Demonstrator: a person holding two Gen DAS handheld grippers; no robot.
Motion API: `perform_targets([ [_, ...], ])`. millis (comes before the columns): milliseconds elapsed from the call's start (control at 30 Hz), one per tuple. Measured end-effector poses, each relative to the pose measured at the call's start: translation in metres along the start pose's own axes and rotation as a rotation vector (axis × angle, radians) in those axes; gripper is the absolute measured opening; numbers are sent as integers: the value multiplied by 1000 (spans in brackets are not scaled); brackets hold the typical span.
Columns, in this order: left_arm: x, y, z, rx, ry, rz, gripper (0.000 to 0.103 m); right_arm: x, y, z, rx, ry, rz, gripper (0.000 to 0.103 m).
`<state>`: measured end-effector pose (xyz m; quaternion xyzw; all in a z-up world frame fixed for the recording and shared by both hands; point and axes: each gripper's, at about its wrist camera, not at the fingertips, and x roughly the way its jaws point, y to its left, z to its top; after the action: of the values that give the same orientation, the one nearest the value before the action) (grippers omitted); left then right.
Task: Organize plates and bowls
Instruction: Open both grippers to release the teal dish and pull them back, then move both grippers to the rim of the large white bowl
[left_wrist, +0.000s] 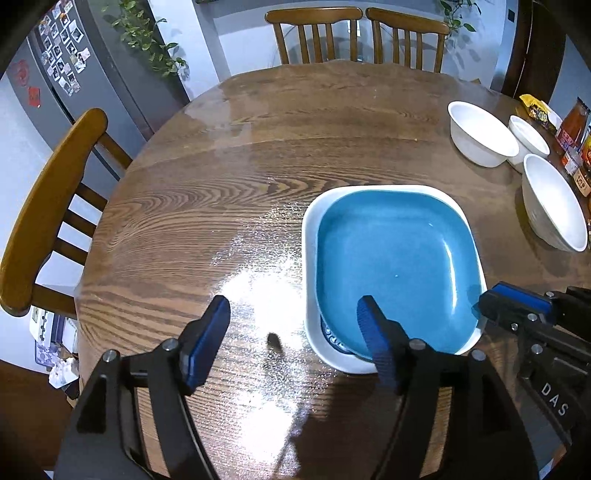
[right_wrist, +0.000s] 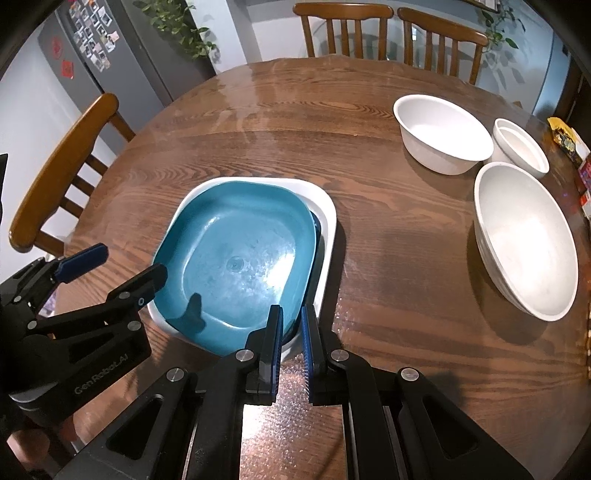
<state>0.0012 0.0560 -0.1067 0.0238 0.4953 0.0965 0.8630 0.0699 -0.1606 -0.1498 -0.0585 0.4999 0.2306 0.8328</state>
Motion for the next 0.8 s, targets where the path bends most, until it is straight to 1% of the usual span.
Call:
perform_targets([
  [67,-2,3,0,-7,0,2,71,-2,0,-1,-1,1,0,17],
  [133,-3,5,1,-12,-1,3,74,-4,1,-2,5,-4,6,49],
  [200,-5,7,1,-17,-4,5,76,-8,1,-4,6,-21,8,56],
  [300,-9,9,1,-23,-6,6,77,-12,2,-5,3,-19,18,57],
  [433,-18,6,1,-25,-14,-3,83,-17,4,-10,-17,-19,26,65],
  [533,-24,3,1,-22,-21,-2,90,-22,3,-14,-23,-24,30,66],
  [700,-35,-4,1,-17,-33,-21,96,-37,-5,-20,-7,-50,34,66],
  [800,-40,-10,0,-16,-35,-38,97,-47,-11,-24,-1,-65,39,66],
])
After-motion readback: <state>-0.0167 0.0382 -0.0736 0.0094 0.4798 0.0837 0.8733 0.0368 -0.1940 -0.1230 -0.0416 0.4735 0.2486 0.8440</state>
